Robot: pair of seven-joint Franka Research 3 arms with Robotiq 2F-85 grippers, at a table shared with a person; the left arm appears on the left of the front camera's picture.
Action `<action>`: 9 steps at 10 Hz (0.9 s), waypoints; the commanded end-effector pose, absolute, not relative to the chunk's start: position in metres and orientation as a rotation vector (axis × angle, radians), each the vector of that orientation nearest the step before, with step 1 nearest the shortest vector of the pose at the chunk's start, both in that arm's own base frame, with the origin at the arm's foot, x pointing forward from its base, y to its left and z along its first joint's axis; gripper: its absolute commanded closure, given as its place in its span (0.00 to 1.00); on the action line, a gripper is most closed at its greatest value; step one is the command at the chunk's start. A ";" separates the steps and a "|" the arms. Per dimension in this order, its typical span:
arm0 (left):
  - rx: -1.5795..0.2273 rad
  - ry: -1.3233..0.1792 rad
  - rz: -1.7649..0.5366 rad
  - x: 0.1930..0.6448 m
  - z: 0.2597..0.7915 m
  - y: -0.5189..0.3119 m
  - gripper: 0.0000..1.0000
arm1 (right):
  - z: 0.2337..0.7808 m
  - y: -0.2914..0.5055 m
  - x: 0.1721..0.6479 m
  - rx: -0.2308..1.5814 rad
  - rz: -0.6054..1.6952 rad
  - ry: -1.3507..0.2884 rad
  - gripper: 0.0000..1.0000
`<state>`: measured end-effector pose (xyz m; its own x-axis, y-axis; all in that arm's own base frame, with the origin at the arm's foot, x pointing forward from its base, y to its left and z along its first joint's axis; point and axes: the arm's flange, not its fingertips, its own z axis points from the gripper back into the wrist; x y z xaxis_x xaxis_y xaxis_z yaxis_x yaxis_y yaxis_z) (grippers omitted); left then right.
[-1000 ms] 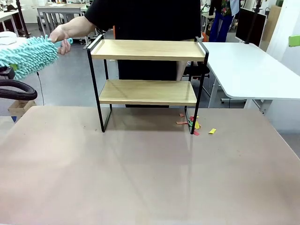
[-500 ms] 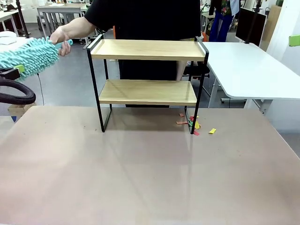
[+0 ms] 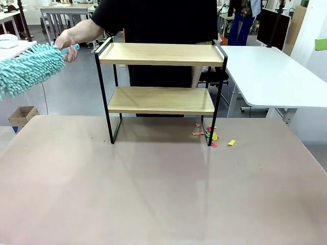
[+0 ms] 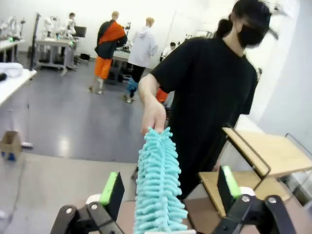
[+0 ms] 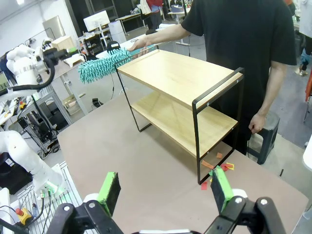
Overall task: Clean the shelf.
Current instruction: Hand the Duster back to the human.
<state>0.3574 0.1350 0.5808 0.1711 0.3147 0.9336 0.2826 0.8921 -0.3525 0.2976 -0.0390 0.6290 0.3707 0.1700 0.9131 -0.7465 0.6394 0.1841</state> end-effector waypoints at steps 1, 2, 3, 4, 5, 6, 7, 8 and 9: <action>-0.655 -1.379 0.149 0.342 0.619 0.185 0.00 | 0.631 -0.040 0.298 0.652 0.661 -1.031 0.00; -0.676 -1.384 0.212 0.337 0.626 0.215 0.00 | 0.631 -0.040 0.298 0.652 0.661 -1.031 0.00; -0.696 -1.370 0.251 0.336 0.628 0.237 0.00 | 0.631 -0.040 0.298 0.652 0.661 -1.031 0.00; -0.706 -1.361 0.270 0.335 0.629 0.252 0.00 | 0.631 -0.040 0.298 0.652 0.661 -1.031 0.00; -0.701 -1.359 0.294 0.333 0.629 0.261 0.00 | 0.631 -0.040 0.298 0.652 0.661 -1.031 0.00; -0.682 -1.384 0.267 0.326 0.625 0.245 0.00 | 0.631 -0.040 0.298 0.652 0.661 -1.031 0.00; -0.682 -1.384 0.267 0.326 0.625 0.245 0.00 | 0.631 -0.040 0.298 0.652 0.661 -1.031 0.00; -0.682 -1.384 0.267 0.326 0.625 0.245 0.00 | 0.631 -0.040 0.298 0.652 0.661 -1.031 0.00; -0.682 -1.384 0.267 0.326 0.625 0.245 0.00 | 0.631 -0.040 0.298 0.652 0.661 -1.031 0.00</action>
<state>0.3292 0.2478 0.6273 0.2004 0.5567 0.8062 0.2158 0.7776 -0.5905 0.2977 -0.0390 0.6292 0.3704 0.1703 0.9131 -0.7466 0.6394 0.1836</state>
